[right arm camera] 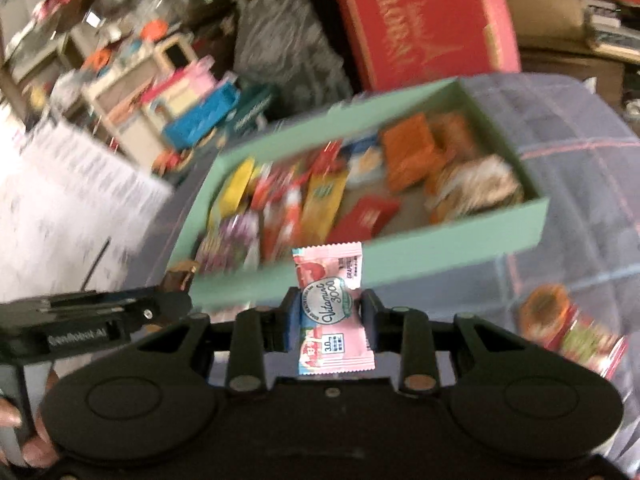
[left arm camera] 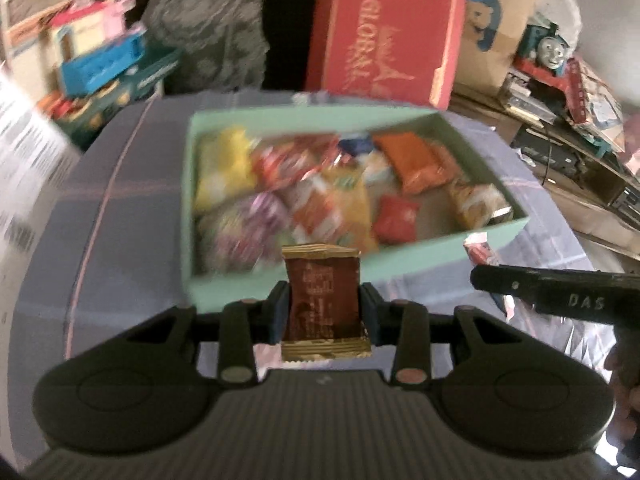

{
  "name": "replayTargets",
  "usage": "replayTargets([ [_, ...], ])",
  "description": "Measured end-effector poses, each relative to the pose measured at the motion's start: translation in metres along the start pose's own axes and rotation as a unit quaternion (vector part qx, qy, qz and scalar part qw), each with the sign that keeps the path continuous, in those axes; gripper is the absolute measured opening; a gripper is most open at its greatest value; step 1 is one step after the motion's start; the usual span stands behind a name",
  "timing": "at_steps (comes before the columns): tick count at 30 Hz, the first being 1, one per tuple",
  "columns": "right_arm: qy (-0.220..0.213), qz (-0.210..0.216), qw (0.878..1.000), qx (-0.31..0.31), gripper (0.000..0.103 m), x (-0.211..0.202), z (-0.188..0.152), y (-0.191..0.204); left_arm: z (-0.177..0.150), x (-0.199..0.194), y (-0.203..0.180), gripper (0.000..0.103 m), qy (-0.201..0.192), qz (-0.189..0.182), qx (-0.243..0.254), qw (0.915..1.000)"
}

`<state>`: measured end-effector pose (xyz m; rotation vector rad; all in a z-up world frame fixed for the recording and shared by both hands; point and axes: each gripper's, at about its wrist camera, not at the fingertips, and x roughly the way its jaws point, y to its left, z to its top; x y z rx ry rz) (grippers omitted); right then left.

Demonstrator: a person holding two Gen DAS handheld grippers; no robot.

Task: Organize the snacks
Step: 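Lower the chocolate packet and pink candy into the box and release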

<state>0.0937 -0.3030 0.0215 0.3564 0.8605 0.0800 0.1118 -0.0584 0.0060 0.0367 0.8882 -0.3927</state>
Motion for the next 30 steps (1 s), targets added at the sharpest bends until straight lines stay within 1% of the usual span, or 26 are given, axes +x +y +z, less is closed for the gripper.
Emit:
replayTargets([
  [3,-0.019,-0.005,1.000,0.021,0.031,0.000,0.023,-0.015,0.031,0.021,-0.013,0.037,0.003,-0.012,0.002,0.9999],
  [7,-0.029,-0.008,0.998,0.051,0.031,0.009,0.048,-0.033,0.061,0.050,-0.033,0.037,0.005,-0.023,0.012,0.9996],
  [11,-0.026,-0.013,0.998,0.062,0.031,0.021,0.063,-0.047,0.076,0.078,-0.049,0.037,0.014,-0.027,0.018,0.9994],
  [16,-0.016,-0.016,0.997,0.071,0.031,0.042,0.076,-0.059,0.085,0.104,-0.057,0.037,0.026,-0.028,0.025,0.9989],
  [21,-0.014,-0.014,0.998,0.067,0.032,0.051,0.083,-0.062,0.092,0.122,-0.057,0.037,0.033,-0.026,0.028,0.9987],
  [23,-0.016,-0.011,0.998,0.066,0.035,0.052,0.084,-0.058,0.095,0.127,-0.057,0.038,0.033,-0.025,0.027,0.9988],
  [24,-0.018,-0.011,0.997,0.069,0.036,0.053,0.085,-0.058,0.097,0.129,-0.058,0.042,0.032,-0.024,0.028,0.9988],
  [25,-0.021,-0.010,0.997,0.072,0.043,0.051,0.084,-0.058,0.098,0.130,-0.059,0.046,0.032,-0.019,0.029,0.9989],
  [26,-0.025,-0.010,0.997,0.075,0.049,0.049,0.084,-0.057,0.098,0.132,-0.059,0.063,0.031,-0.013,0.031,0.9990],
  [27,-0.033,-0.012,0.996,0.078,0.063,0.048,0.084,-0.057,0.098,0.132,-0.059,0.080,0.029,-0.004,0.031,0.9991],
  [28,-0.038,-0.013,0.996,0.079,0.075,0.046,0.084,-0.056,0.097,0.132,-0.059,0.087,0.025,0.005,0.031,0.9992],
  [29,-0.045,-0.014,0.996,0.078,0.078,0.044,0.084,-0.055,0.096,0.132,-0.059,0.094,0.022,0.014,0.032,0.9992],
  [30,-0.047,-0.013,0.996,0.076,0.083,0.043,0.084,-0.055,0.094,0.131,-0.058,0.097,0.021,0.018,0.032,0.9991],
])
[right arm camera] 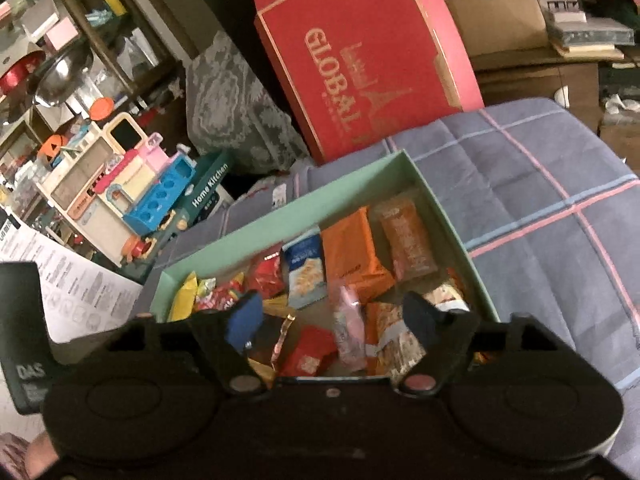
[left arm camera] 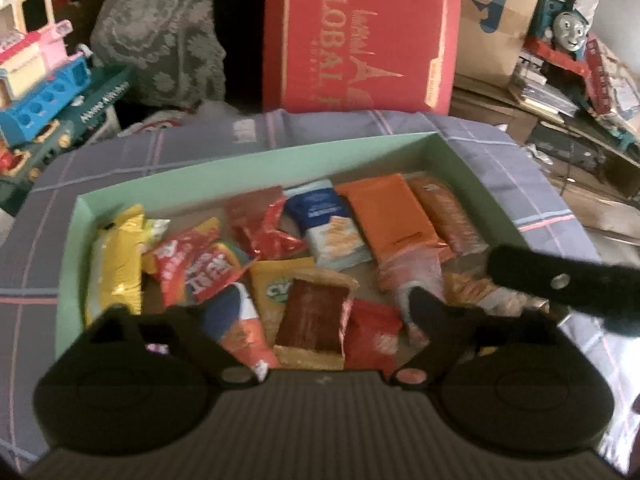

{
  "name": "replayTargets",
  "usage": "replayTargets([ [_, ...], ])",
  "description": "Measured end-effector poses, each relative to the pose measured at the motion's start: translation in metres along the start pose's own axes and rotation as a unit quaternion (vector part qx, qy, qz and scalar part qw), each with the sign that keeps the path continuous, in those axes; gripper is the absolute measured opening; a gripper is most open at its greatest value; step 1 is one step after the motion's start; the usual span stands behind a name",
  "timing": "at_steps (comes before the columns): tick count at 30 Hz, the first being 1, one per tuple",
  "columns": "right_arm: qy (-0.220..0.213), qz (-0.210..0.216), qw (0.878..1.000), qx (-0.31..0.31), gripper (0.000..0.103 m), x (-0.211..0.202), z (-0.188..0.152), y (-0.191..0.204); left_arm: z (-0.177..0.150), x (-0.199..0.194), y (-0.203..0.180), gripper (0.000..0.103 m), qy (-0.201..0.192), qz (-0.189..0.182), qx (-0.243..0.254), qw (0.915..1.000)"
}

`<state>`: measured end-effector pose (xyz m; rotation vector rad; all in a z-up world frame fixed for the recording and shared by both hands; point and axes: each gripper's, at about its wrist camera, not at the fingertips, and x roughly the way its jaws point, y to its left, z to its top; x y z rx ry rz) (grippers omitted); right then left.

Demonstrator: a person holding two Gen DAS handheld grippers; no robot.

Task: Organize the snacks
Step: 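Lower the chocolate packet and pink candy into the box and release, then grasp the red-gold floral packet with the left gripper while the right grasps a red-white candy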

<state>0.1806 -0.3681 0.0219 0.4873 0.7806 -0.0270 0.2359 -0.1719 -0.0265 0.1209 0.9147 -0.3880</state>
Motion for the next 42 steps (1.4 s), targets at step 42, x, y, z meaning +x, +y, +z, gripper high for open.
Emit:
replayTargets([
  [42,0.027,-0.093,0.993,0.059,0.103,-0.124,-0.128,-0.097,-0.168,-0.083,-0.023,0.103,0.085,-0.032,0.036,0.9952],
])
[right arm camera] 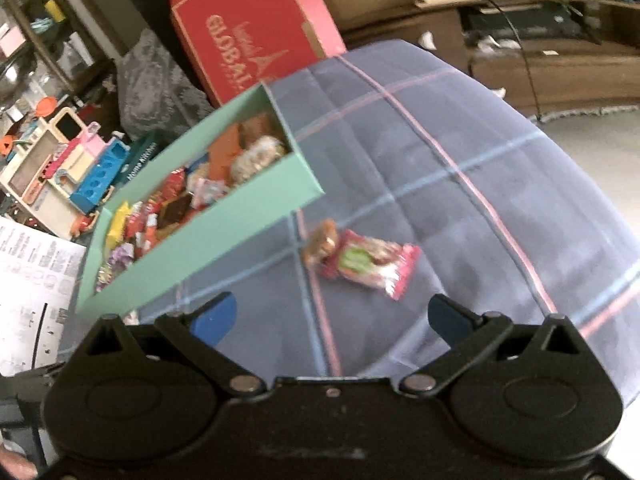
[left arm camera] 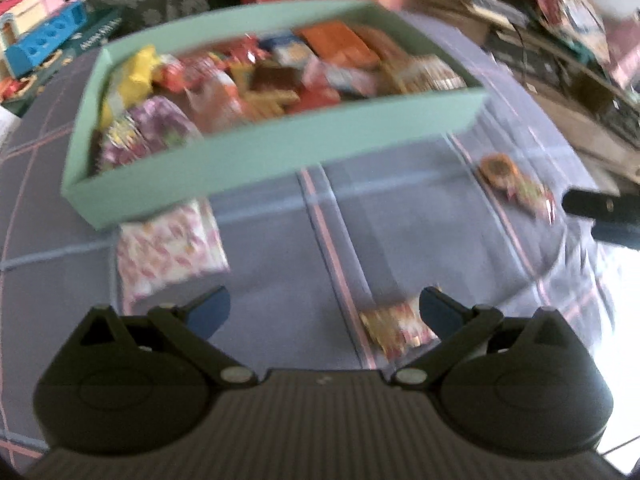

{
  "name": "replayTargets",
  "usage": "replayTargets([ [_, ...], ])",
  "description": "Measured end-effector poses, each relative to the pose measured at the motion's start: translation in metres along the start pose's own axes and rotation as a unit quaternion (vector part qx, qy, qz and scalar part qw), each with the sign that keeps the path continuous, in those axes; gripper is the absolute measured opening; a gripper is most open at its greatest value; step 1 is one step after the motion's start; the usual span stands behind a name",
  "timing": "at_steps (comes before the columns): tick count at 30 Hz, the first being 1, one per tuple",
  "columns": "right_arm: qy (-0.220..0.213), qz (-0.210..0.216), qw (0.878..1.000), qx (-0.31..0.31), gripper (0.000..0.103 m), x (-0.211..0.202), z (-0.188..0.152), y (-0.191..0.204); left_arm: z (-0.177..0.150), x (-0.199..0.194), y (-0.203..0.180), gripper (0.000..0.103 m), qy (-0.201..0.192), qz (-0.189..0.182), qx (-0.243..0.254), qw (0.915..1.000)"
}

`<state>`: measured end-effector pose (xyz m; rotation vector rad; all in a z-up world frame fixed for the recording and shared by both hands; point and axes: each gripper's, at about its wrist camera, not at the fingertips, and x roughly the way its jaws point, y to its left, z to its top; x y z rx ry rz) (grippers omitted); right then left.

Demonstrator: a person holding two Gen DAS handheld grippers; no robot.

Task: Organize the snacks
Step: 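Grasp the red-gold floral packet with the left gripper while the right grasps a red-white candy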

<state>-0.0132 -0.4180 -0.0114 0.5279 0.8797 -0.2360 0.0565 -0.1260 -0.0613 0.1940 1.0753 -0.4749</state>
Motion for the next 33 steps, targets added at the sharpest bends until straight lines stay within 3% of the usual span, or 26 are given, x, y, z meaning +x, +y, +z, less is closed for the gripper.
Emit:
replayTargets([
  [9,0.001,-0.005,1.000,0.001,0.103,0.011,-0.003,-0.008,-0.017,0.019,-0.018,0.103,0.037,0.011,0.037,0.9986],
  [20,-0.017,-0.011,0.998,-0.053,0.102,0.029,0.015,0.002,-0.002,0.032,-0.024,0.103,0.023,0.033,0.048,0.9980],
  [27,-0.014,-0.014,0.989,-0.150,0.083,0.049,0.029,0.016,0.004,0.035,-0.018,0.103,0.017,0.031,0.040,0.9986],
  [33,0.024,-0.003,0.984,-0.179,0.061,0.063,0.021,0.026,0.005,0.035,-0.008,0.103,0.014,0.036,0.022,0.9990],
])
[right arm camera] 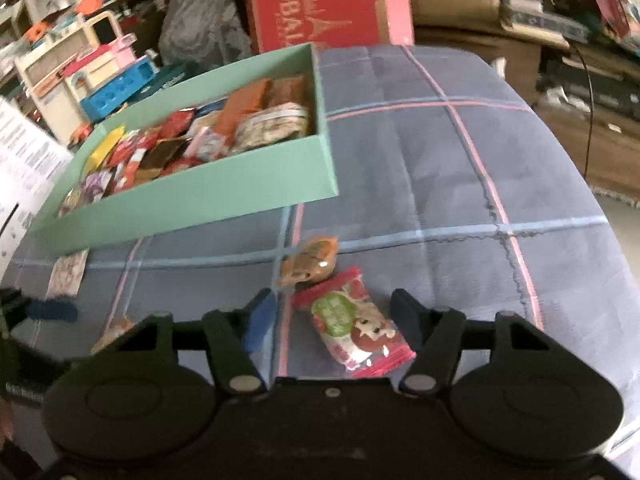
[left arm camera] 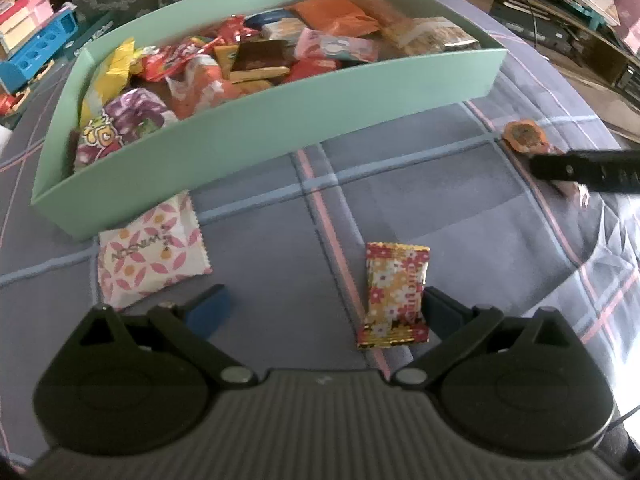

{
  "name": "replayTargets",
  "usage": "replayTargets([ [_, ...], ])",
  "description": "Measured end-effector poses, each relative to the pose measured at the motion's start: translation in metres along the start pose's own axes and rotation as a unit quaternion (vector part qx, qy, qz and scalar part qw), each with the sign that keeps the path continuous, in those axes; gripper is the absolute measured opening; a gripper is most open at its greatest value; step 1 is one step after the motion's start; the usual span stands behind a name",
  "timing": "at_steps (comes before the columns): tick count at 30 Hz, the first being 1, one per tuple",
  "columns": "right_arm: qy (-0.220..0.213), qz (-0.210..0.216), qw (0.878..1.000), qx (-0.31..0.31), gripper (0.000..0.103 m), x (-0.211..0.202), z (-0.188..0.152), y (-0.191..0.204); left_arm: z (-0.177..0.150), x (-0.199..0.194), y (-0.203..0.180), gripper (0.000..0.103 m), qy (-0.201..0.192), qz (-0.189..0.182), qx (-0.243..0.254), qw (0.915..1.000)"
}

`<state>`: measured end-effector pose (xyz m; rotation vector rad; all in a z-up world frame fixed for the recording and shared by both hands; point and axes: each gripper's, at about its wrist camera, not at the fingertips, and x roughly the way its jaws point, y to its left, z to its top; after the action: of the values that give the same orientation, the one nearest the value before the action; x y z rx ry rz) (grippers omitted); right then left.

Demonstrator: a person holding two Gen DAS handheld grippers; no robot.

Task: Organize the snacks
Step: 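Grasp the red-gold floral packet with the left gripper while the right grasps a red-white candy, then lower the floral packet and red-white candy into the box and release both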

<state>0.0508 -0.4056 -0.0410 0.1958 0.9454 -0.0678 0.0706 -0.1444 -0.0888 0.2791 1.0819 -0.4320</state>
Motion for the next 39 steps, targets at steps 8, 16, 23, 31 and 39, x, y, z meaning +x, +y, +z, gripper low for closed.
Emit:
replayTargets([
  [8,0.003,0.005,1.000,-0.023,0.034,-0.011,-0.026,0.035,0.001,-0.001,-0.005,0.087,-0.021,-0.003,0.010,0.9997],
  [16,-0.004,-0.010,0.998,-0.061,0.035,-0.010,-0.032,0.057,0.002,-0.006,-0.007,0.067,-0.033,-0.013,0.010,0.9993],
  [23,-0.018,-0.040,0.997,-0.061,0.035,-0.011,-0.041,0.067,0.007,-0.008,-0.010,0.029,-0.043,-0.022,0.012,0.9988],
  [31,0.006,0.008,1.000,0.018,0.030,-0.027,-0.043,0.058,-0.004,-0.019,0.006,0.024,-0.033,-0.041,-0.034,0.9980],
  [39,-0.019,0.041,0.997,0.056,0.030,-0.048,-0.016,0.053,0.006,-0.050,0.025,0.024,-0.066,-0.049,-0.059,0.9949],
])
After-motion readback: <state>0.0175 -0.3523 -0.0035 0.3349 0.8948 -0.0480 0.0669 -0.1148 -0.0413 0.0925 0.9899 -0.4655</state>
